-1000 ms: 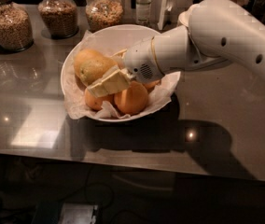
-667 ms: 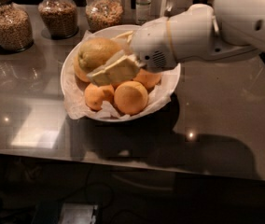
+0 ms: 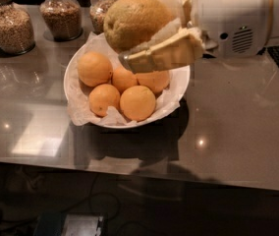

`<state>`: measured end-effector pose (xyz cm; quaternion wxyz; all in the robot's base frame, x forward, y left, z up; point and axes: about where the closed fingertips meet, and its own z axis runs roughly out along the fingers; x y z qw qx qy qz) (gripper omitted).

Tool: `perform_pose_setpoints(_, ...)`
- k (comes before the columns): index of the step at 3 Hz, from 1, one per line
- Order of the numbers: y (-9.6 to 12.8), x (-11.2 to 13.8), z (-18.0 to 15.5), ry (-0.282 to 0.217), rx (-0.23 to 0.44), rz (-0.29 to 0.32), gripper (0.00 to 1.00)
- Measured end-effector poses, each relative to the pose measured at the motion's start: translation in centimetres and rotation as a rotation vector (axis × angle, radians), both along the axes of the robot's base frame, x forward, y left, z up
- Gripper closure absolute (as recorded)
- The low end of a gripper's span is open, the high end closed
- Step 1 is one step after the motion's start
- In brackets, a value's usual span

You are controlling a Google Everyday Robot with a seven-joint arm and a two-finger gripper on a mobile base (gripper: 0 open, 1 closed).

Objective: Pick orange from white bowl

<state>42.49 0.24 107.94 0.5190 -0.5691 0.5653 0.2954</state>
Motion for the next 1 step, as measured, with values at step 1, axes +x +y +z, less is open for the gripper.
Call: perform_pose_setpoints(1,-0.48,-0.22,0.17,-0.004,0.0,-0.009,1.0)
